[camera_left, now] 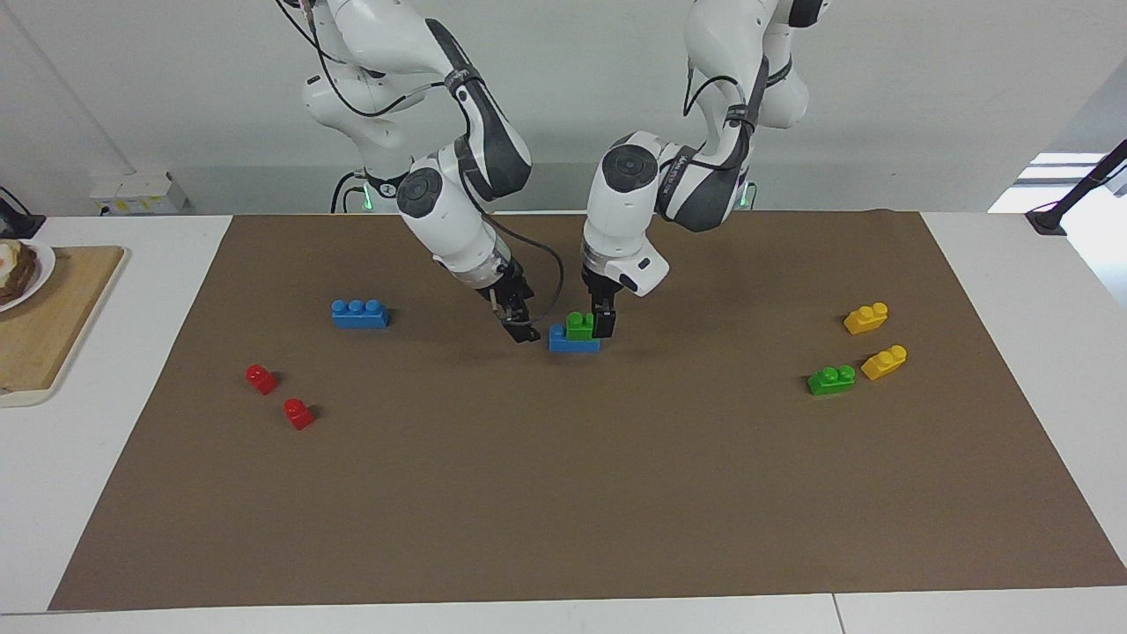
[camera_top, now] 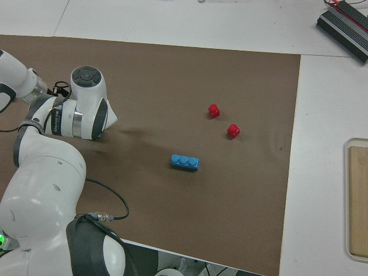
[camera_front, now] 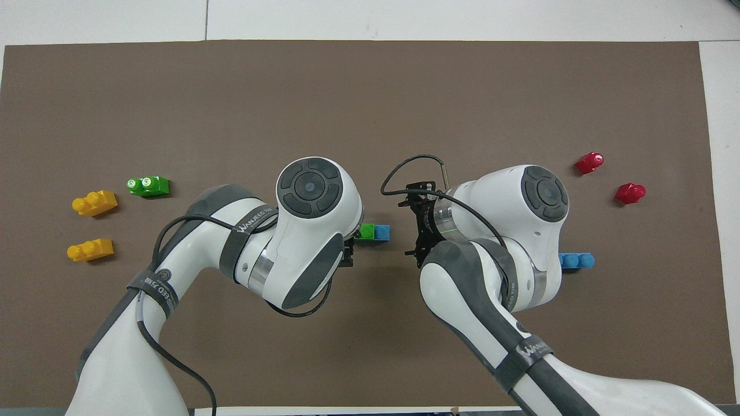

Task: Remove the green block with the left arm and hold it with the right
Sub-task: 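Grasp the green brick with the left gripper while the right gripper grasps the blue brick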

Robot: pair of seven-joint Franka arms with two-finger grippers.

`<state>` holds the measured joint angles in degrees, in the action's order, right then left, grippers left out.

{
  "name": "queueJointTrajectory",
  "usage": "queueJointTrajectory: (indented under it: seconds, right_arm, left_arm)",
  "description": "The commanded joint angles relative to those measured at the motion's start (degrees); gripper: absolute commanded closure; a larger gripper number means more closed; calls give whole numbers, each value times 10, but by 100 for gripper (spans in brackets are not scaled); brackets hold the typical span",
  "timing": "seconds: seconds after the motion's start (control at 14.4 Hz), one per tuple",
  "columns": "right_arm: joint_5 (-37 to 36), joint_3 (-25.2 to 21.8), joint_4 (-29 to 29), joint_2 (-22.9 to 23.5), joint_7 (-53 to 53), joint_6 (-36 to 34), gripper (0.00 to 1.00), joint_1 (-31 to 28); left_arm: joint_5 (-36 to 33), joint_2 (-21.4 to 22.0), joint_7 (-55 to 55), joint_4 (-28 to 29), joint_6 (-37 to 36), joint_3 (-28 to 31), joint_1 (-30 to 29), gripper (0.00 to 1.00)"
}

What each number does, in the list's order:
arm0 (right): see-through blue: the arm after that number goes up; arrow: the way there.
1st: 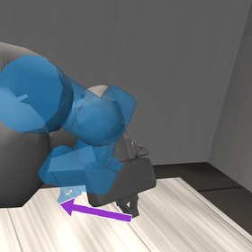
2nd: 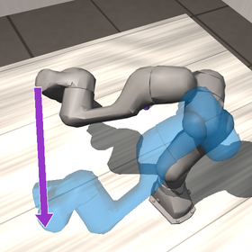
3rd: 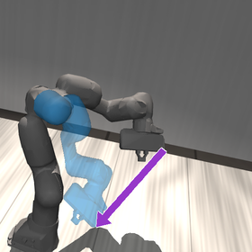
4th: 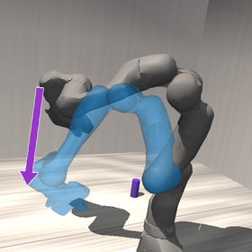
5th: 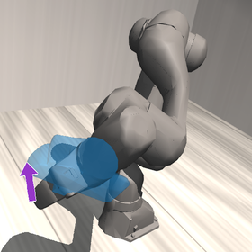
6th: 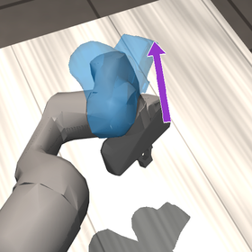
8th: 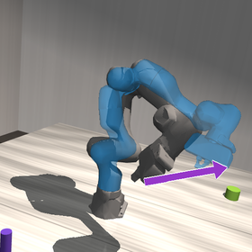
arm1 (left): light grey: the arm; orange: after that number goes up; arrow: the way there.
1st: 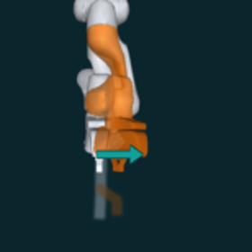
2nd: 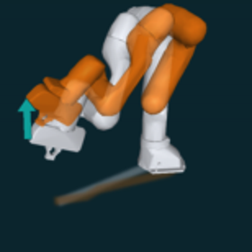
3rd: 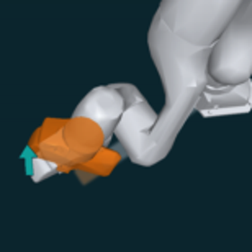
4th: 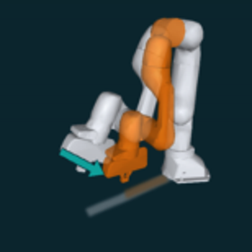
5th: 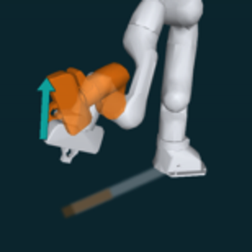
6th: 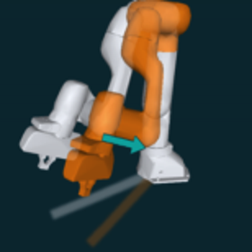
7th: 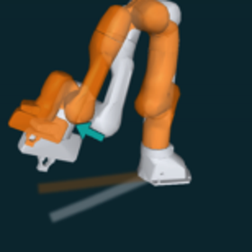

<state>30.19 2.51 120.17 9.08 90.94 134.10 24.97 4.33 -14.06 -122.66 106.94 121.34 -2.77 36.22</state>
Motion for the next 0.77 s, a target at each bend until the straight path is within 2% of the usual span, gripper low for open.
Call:
queueJointTrajectory:
  seconds: [0.0, 0.21, 0.7]
  right_arm:
    - [15, -1, 20, -6, -15, 24, 0, 8]
    - [40, -1, 30, -6, -18, 47, 0, 17]
    - [40, -1, 29, 17, -25, 62, 0, 21]
  left_arm:
    - [6, 4, -9, 31, 38, 7, 18, 0]
    - [4, -5, -23, 30, 57, 8, 18, 0]
    - [3, -10, -61, 49, 80, 8, 18, 0]
